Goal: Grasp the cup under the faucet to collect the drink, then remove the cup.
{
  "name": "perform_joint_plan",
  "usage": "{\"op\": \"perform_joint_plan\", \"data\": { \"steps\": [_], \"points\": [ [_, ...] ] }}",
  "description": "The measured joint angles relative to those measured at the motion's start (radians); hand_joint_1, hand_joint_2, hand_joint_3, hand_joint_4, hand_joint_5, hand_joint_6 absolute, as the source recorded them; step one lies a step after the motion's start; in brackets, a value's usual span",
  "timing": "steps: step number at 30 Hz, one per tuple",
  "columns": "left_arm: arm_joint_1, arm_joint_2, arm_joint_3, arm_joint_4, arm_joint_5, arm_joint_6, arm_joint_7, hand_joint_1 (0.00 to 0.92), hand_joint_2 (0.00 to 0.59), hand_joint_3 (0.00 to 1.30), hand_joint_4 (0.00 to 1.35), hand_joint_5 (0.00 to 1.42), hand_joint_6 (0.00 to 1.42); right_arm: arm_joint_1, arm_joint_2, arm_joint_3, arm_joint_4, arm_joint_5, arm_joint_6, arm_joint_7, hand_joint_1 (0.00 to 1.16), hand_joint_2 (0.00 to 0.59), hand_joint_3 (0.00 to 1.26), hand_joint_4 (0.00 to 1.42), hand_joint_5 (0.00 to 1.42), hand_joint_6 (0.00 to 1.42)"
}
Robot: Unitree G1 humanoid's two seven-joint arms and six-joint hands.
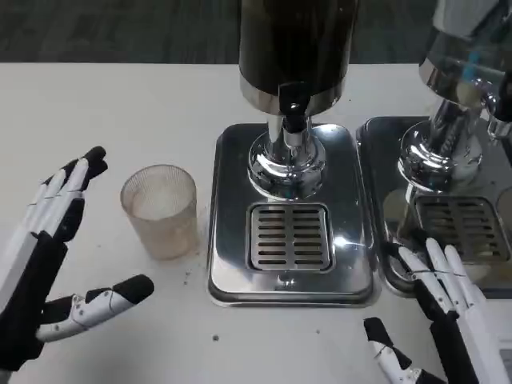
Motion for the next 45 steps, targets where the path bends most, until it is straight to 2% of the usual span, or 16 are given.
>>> {"op": "perform_joint_plan", "data": {
  "steps": [14, 23, 32, 45],
  "points": [
    [-0.161, 0.002, -0.056, 0.172, -0.152, 0.034, -0.161, 0.14, 0.013, 0.0, 0.0, 0.15, 0.13, -0.002, -0.009, -0.012, -0.002, 0.018, -0.013, 0.033, 0.37, 0.414, 0.17, 0.06, 0.02, 0.18],
    [-0.254, 0.001, -0.085, 0.303, -0.216, 0.044, -0.255, 0.159, 0.01, 0.0, 0.0, 0.16, 0.14, 0.001, -0.005, -0.012, -0.002, 0.018, -0.017, 0.037, 0.37, 0.414, 0.18, 0.08, 0.03, 0.18],
    [-0.337, -0.002, -0.112, 0.424, -0.259, 0.071, -0.328, 0.176, 0.011, 0.0, 0.0, 0.17, 0.16, 0.019, -0.002, -0.011, -0.008, 0.019, -0.019, 0.04, 0.37, 0.414, 0.19, 0.09, 0.04, 0.19],
    [-0.439, -0.003, -0.161, 0.556, -0.257, 0.094, -0.389, 0.176, 0.008, 0.0, 0.0, 0.17, 0.15, 0.044, 0.0, -0.011, -0.033, 0.019, -0.024, 0.041, 0.36, 0.404, 0.2, 0.1, 0.06, 0.21]
  ]
}}
